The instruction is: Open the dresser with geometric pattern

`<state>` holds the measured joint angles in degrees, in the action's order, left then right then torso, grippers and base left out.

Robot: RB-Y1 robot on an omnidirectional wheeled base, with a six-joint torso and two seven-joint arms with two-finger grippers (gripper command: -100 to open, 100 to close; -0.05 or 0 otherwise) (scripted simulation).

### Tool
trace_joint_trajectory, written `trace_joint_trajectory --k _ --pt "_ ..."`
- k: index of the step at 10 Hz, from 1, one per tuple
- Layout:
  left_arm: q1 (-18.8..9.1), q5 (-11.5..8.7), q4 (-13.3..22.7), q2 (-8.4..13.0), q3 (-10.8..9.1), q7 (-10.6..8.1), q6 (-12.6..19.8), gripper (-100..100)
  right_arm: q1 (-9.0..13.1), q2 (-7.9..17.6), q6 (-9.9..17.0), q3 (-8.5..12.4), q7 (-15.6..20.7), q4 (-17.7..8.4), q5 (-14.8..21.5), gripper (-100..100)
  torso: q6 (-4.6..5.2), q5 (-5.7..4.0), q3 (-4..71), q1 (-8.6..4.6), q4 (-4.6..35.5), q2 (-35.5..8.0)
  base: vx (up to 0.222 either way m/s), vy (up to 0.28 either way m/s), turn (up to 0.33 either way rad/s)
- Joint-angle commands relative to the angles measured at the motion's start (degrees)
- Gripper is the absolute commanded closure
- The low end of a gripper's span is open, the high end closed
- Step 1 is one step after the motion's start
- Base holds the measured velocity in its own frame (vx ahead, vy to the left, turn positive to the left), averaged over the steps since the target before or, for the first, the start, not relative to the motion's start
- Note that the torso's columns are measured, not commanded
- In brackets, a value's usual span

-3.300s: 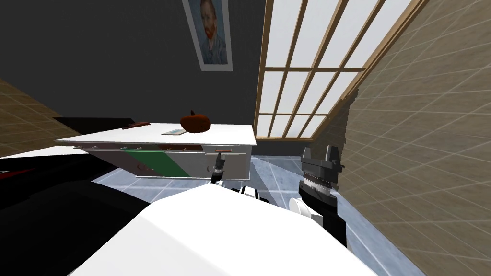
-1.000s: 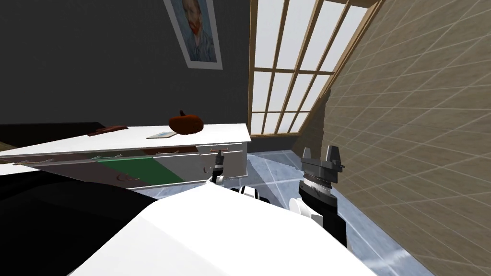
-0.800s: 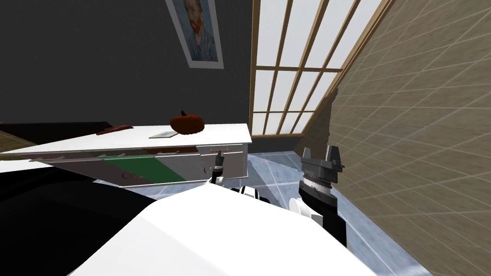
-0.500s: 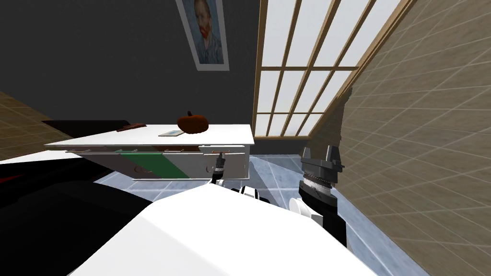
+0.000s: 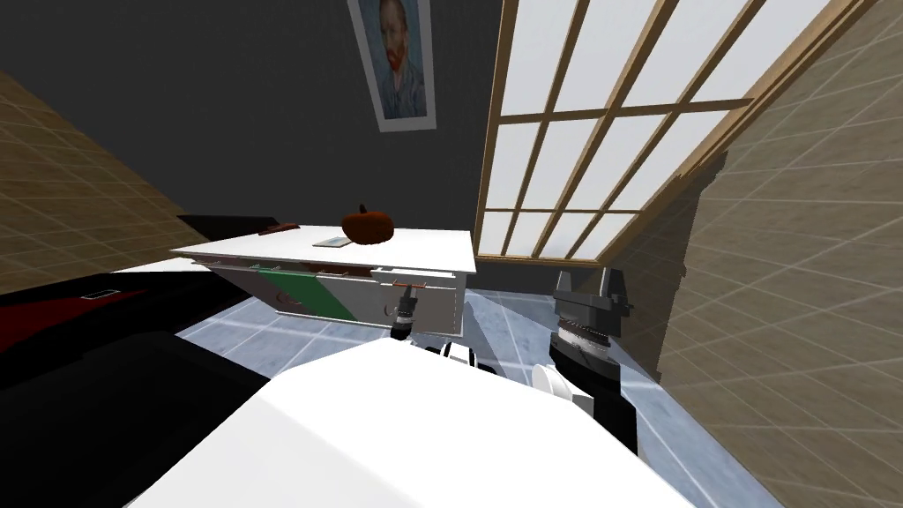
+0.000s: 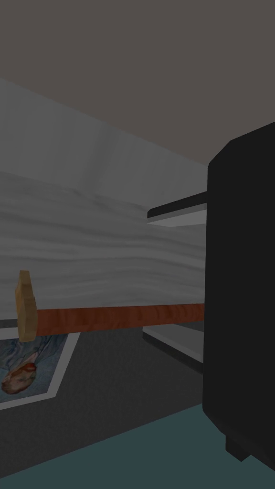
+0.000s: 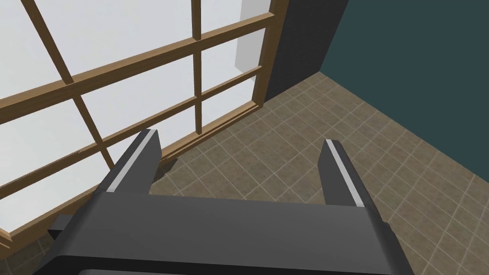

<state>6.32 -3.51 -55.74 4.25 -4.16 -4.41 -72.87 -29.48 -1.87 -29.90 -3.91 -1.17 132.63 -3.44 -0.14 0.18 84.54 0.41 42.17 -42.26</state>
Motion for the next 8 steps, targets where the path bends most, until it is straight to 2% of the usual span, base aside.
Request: trace_joint_trajectory --k 1,2,3,4,6,7,8 --pt "3.43 0.75 -3.7 -0.57 2.19 -1.03 0.72 100 -0.01 0.0 0.0 0.0 0.0 0.0 0.0 0 0.02 0.04 0.03 -0.06 -0.07 0.09 0.084 -0.032 0.149" --pt "2.6 0.65 -2.76 -0.37 1.85 -0.87 0.19 100 0.0 0.0 0.0 0.0 0.0 0.0 0.0 0 0.15 0.0 0.05 -0.17 -0.02 0.09 0.029 -0.014 0.02" --pt "0.62 0.99 -1.71 -0.98 0.17 -0.06 0.73 100 0.01 0.0 0.0 0.0 0.0 0.0 0.0 0 0.2 -0.03 -0.01 -0.23 0.01 -0.01 -0.065 0.031 -0.17" --pt "-1.44 1.32 -0.34 -1.59 -1.53 0.79 1.19 100 0.03 0.0 0.01 0.0 0.0 -0.01 0.0 0 0.26 -0.05 -0.12 -0.24 0.09 -0.21 -0.176 0.051 -0.226" --pt "-5.19 1.98 2.41 -2.82 -4.94 2.49 2.1 100 0.06 0.01 0.01 0.0 0.0 -0.01 0.0 0 0.14 -0.12 -0.32 -0.27 0.24 -0.59 -0.29 0.092 -0.282" --pt "-5.56 1.98 2.41 -2.82 -4.94 2.49 2.1 100 0.06 0.0 0.01 0.0 0.0 -0.01 0.0 0 0.0 -0.18 -0.27 -0.27 0.28 -0.51 -0.188 0.027 -0.095" --pt "-7.62 2.31 3.79 -3.43 -6.64 3.35 2.55 100 0.03 0.0 0.01 0.0 0.0 -0.01 0.0 0 -0.2 -0.31 0.0 -0.33 0.3 -0.09 -0.128 0.005 -0.116"
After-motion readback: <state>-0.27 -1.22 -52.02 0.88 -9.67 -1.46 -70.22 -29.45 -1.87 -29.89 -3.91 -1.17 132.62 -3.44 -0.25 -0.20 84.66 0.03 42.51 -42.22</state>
